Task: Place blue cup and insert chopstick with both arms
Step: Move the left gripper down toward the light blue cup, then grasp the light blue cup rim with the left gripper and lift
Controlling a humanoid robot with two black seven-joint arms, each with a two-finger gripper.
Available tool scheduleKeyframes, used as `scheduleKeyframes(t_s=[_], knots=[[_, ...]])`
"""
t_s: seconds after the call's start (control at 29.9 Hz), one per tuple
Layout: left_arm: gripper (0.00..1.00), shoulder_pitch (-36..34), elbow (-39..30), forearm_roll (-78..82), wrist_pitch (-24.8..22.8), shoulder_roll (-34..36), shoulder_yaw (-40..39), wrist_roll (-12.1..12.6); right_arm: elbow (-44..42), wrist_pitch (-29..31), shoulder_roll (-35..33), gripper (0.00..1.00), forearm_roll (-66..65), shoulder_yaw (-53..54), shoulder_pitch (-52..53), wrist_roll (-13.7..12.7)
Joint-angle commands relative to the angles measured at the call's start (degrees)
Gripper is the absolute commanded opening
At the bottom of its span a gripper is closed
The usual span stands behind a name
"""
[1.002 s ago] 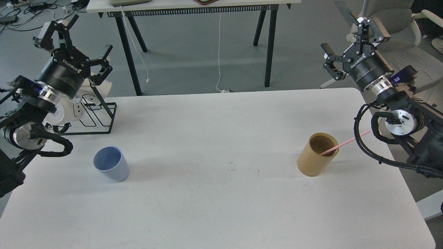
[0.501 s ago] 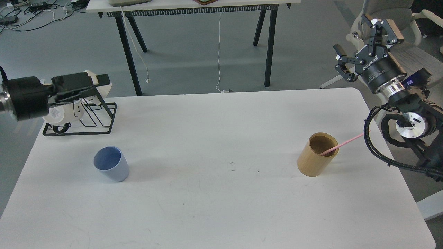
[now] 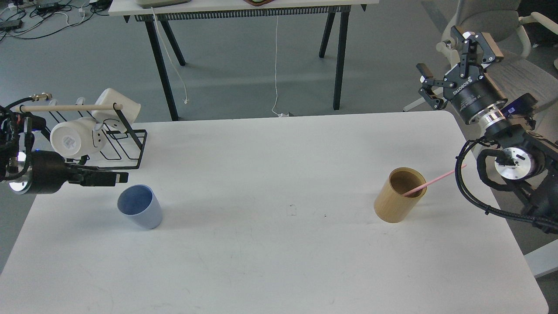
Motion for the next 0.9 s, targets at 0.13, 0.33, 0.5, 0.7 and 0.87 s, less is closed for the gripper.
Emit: scheduleKeyframes(t_s=[0.13, 0.33, 0.5, 0.7, 0.87], knots=[[0.99, 0.3, 4.4, 2.6, 0.0, -4.1, 0.0, 0.0, -0.2, 0.0, -0.4, 0.99, 0.0, 0.0, -0.5, 0.0], [0.98, 2.1, 6.0, 4.5, 0.0, -5.5, 0.0, 0.0, -0.2, 0.0, -0.4, 0.99, 0.0, 0.0, -0.7, 0.0], [0.96, 3.4, 6.0, 4.3, 0.0, -5.9, -0.2, 0.0, -0.3, 0.0, -0.4, 0.99, 0.0, 0.0, -0.7, 0.0], [0.80, 4.5, 6.0, 3.9, 0.0, -5.9, -0.3, 0.0, -0.3, 0.0, -0.4, 0.99, 0.0, 0.0, -0.7, 0.0], [0.63, 5.4, 6.0, 3.6, 0.0, -5.9, -0.3, 0.0, -0.3, 0.0, -0.7, 0.99, 0.0, 0.0, -0.7, 0.0]])
